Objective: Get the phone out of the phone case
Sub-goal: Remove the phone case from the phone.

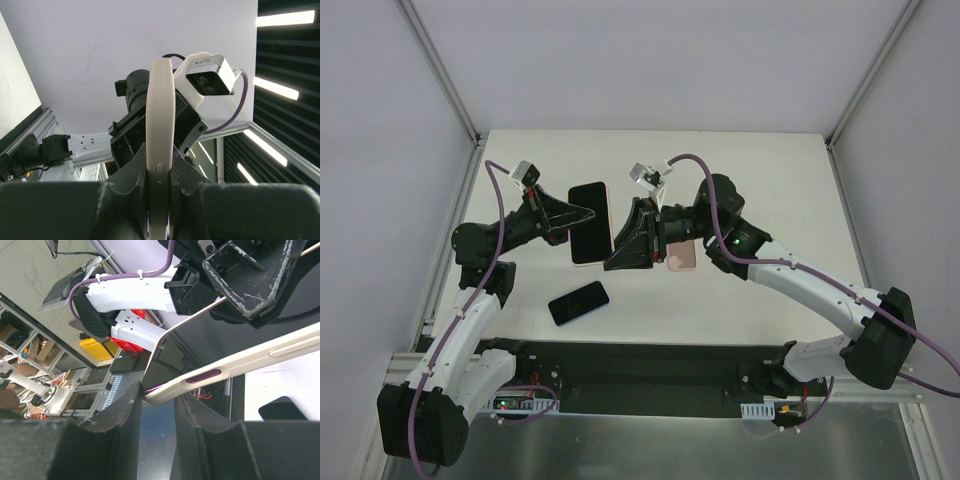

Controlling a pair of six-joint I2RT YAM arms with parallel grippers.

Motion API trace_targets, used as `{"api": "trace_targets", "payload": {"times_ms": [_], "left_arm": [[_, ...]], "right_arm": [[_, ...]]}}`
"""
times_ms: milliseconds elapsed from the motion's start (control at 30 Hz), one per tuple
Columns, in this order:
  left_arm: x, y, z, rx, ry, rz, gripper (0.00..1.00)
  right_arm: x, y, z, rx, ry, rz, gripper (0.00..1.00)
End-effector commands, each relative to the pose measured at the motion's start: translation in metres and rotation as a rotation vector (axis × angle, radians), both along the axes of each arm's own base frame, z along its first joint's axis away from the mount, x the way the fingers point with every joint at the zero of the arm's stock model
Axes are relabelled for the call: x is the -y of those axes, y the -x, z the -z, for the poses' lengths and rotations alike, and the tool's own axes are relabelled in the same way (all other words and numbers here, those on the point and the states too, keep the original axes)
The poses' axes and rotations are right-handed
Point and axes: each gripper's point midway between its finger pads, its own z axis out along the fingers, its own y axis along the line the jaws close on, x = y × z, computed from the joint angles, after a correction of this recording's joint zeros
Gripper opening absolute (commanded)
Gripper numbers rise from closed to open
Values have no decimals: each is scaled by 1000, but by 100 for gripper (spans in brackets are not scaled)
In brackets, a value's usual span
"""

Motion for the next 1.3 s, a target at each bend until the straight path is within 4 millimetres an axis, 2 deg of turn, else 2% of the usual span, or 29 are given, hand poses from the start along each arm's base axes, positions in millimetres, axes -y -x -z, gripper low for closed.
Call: {"api": "trace_targets", "payload": {"times_ms": [0,33,300,700,967,1100,1200,1267], "left_arm": [[-3,27,-41,79,54,44,0],[-4,27,-41,76,57,44,0],[-4,31,-44,79,60,50,0],[-4,34,-46,81,61,56,0],[-4,38,-47,98,52,66,0],[-4,39,-46,101,48,68,0],[-4,41,-45,109,46,70,0],[-4,42,-47,118,43,73,0]], "right_arm": [[-1,-7,-12,182,-99,25,1],[-3,-8,-7,178,-80,25,1],[-2,-14,-8,277,-84,59,1],[-4,-18,2,407,-25,95,1],[-8,-32,-4,424,-32,178,2],[-13,-54,-5,377,-3,281,1],[-16,-71,-6,238,20,322,1],[-18,-75,-7,143,25,333,1]]}}
